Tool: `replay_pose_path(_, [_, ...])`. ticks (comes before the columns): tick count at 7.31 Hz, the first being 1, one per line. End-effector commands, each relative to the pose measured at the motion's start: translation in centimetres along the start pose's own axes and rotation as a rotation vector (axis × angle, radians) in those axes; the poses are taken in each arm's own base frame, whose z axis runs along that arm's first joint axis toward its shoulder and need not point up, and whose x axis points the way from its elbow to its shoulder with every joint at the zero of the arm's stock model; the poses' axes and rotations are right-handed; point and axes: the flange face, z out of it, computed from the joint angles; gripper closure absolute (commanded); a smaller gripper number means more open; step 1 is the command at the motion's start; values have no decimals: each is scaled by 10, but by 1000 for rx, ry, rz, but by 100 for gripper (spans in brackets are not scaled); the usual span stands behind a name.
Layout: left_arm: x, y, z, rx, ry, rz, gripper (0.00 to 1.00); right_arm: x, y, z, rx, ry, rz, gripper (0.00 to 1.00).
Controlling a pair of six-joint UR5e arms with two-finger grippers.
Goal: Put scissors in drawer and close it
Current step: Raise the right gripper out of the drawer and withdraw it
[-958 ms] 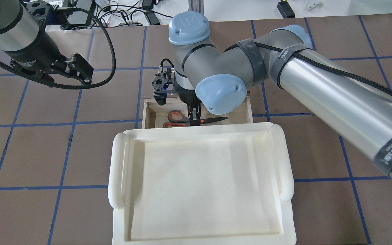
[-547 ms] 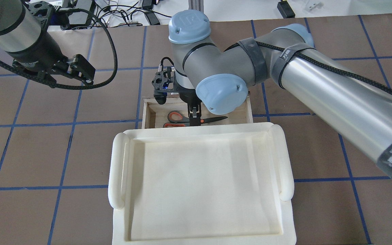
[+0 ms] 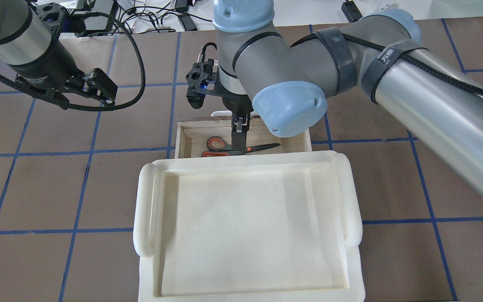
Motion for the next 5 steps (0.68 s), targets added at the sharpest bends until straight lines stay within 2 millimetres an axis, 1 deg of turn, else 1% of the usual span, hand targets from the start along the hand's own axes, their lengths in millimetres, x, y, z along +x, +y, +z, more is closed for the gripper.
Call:
replay_pose_path(1, [0,0,-1,1,-2,2,0,0,27,-45,8,84,199,0])
replay_pose_path(2, [0,-3,2,0,-1,2,0,5,47,-64,23,110,241,0])
replay_pose_path(3, [0,-4,4,-4,2,2,0,12,74,-85,42,141,308,0])
replay_pose_path(4, [-1,-5,4,0,1,10,0,25,107,-102,53,153,376,0])
replay_pose_path(5, [-7,-12,2,22,8,5,0,32,143,-114,34,139,443,0])
